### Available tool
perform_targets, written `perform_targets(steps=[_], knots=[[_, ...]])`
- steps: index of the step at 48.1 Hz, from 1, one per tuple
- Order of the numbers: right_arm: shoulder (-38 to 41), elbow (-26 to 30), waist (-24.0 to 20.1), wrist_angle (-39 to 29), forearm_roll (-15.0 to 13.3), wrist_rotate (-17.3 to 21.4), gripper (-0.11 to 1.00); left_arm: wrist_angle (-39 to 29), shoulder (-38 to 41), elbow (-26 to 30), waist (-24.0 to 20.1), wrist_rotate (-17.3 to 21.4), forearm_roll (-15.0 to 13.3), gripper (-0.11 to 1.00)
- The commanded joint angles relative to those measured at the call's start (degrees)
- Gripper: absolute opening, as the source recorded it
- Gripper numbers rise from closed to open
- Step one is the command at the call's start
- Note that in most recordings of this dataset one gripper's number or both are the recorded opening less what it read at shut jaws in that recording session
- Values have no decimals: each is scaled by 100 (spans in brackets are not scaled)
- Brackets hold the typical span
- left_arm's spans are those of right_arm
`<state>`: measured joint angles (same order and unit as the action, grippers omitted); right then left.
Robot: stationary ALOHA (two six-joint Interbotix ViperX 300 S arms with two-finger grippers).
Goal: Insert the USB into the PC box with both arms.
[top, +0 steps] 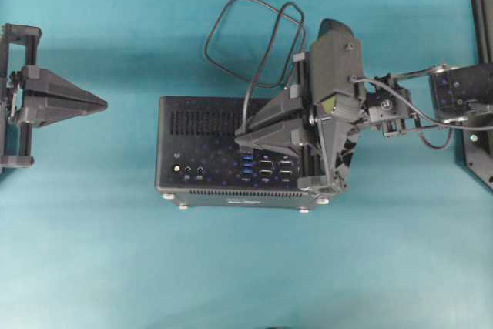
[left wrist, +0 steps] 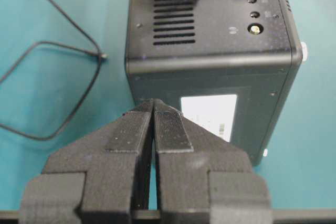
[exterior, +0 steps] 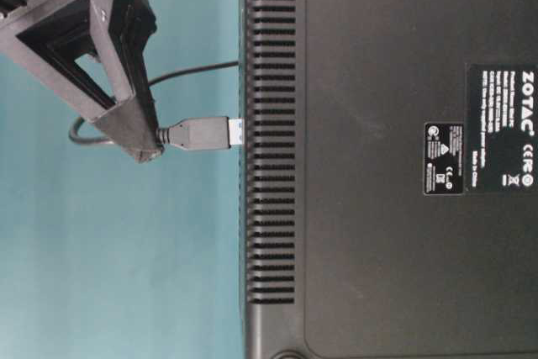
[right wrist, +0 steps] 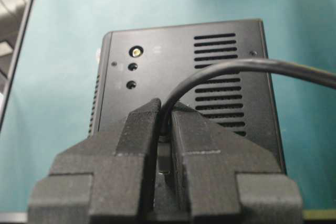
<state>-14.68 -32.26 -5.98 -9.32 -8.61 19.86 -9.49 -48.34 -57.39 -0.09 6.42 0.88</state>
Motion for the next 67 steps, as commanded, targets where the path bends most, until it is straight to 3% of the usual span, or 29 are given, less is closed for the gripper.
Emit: perform_targets(steps=[1,13,39,51,67], knots=[[18,44,-70,-26,18,62,11,53,18,158,0,-9,9,0],[53,-9,-158,-26,193,70,11,53,18,158,0,-9,9,0],[167,-97,-88,-18,193,62,11,53,18,158,0,-9,18,0],[176,-105,-229,-26,413,62,11,53,18,158,0,-9,9,0],[167,-114,-26,-26,360,9,11,44,26,158,9,-9,18,0]])
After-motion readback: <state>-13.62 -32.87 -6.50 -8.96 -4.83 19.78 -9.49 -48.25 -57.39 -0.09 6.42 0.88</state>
